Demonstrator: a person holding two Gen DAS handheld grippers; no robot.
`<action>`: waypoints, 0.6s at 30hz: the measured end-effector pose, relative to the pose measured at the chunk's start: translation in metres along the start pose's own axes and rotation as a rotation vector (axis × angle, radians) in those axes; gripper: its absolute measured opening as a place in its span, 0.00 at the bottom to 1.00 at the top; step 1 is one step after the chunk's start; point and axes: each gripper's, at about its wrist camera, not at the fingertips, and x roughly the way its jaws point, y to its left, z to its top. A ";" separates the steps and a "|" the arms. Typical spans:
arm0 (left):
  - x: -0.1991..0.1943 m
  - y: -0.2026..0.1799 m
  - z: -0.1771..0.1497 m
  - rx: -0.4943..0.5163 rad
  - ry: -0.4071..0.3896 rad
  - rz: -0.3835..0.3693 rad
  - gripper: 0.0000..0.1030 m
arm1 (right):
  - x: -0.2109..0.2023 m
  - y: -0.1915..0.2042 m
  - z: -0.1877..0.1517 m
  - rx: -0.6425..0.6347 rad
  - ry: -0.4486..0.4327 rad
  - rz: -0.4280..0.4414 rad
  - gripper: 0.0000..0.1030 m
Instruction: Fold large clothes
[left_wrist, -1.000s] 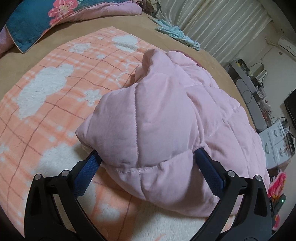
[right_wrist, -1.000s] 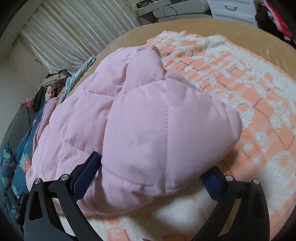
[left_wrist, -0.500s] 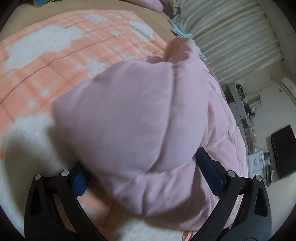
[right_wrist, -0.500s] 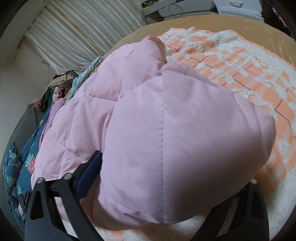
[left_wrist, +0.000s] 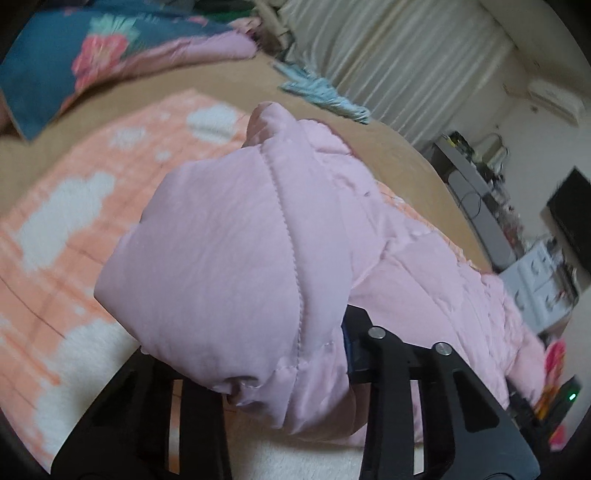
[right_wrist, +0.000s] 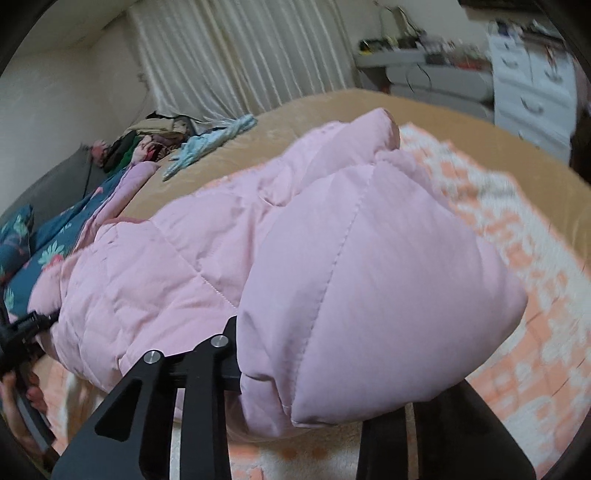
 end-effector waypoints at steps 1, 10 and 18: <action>-0.007 -0.005 0.002 0.024 -0.006 0.009 0.24 | -0.006 0.004 0.002 -0.019 -0.012 0.005 0.27; -0.054 -0.014 -0.003 0.121 0.000 0.033 0.24 | -0.066 0.031 -0.001 -0.178 -0.059 0.012 0.26; -0.094 -0.002 -0.027 0.158 0.013 0.040 0.24 | -0.112 0.036 -0.032 -0.211 -0.049 0.016 0.26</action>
